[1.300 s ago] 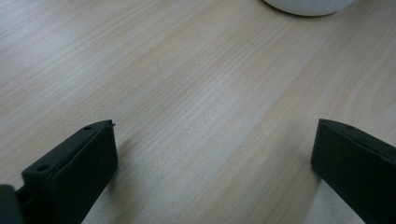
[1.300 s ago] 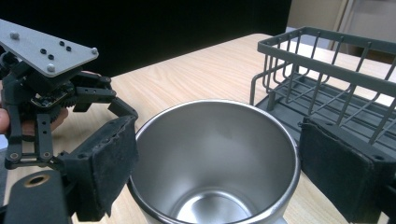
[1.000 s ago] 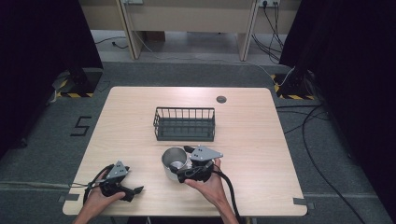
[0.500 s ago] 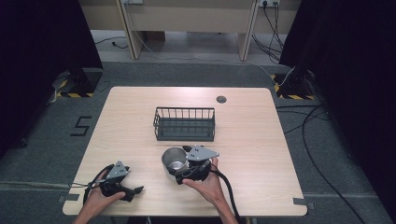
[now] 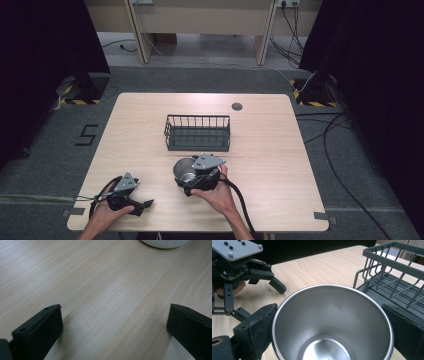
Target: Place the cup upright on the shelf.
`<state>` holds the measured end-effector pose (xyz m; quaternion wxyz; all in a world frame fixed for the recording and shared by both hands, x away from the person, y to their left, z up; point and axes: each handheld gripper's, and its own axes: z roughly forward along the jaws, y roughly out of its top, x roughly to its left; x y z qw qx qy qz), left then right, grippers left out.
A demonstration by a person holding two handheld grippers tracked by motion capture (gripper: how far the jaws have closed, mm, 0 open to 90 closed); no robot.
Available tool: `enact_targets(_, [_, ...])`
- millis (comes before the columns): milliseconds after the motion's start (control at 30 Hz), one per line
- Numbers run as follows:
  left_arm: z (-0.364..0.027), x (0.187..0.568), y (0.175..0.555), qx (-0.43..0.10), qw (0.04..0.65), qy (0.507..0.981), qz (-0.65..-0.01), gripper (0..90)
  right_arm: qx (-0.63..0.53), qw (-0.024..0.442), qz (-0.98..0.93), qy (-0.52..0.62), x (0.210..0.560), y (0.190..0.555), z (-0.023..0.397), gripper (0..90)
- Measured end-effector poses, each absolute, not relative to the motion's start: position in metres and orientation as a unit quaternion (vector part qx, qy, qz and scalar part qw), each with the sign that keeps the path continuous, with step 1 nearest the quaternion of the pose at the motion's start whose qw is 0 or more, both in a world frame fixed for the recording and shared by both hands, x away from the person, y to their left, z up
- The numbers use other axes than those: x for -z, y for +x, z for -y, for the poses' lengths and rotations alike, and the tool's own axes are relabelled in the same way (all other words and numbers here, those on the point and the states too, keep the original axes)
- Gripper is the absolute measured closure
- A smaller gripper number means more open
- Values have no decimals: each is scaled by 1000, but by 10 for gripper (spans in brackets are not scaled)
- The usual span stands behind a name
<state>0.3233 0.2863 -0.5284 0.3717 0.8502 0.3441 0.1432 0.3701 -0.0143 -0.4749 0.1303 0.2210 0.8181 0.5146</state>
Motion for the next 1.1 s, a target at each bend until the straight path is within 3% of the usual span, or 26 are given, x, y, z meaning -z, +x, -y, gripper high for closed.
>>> enact_targets(333, [-286,528,323,-143,372,850,-344,0,-524,132,-813,217,472,369,16,62])
enact_targets(1100, [-286,529,323,-143,374,849,-345,0,-531,144,-801,236,407,405,22,63])
